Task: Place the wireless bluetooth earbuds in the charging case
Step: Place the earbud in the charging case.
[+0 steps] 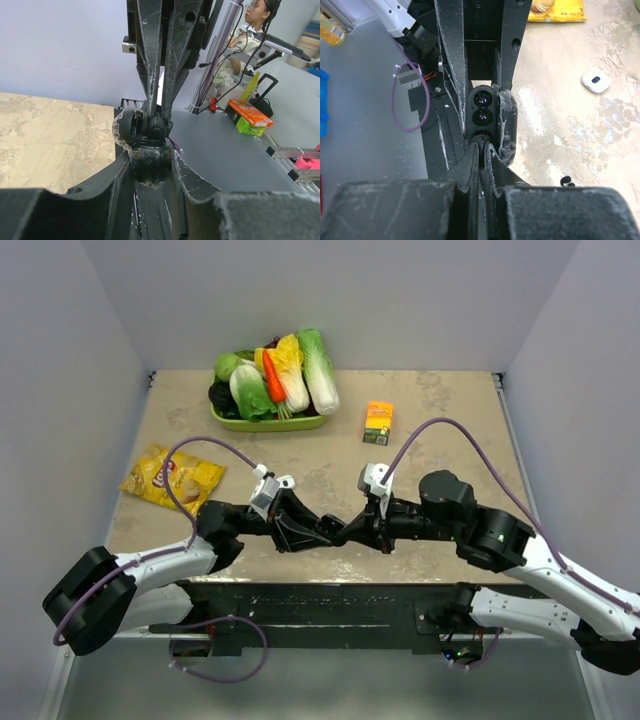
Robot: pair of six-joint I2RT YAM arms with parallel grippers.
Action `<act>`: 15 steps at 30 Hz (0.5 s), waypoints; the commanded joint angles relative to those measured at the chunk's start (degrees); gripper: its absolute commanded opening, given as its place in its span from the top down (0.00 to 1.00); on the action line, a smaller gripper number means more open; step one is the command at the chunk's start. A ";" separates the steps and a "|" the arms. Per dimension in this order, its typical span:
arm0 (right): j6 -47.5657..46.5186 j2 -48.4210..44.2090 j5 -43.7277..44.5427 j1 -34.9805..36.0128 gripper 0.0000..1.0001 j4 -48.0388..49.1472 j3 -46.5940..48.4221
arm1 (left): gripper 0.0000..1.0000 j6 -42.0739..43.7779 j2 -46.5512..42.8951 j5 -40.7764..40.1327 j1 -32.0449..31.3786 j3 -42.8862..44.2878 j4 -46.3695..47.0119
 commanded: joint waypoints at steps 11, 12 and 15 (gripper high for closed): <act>1.19 0.90 0.53 0.16 1.00 3.74 -2.46 | 1.00 2.48 -0.23 -2.64 -1.78 2.40 34.59; 1.28 0.82 1.14 0.16 1.00 3.65 -2.55 | 1.00 2.74 -0.23 -2.81 -1.78 2.41 34.59; 1.98 -0.32 3.33 0.25 0.88 3.39 -2.47 | 1.00 3.09 -0.32 -3.16 -1.78 2.76 34.59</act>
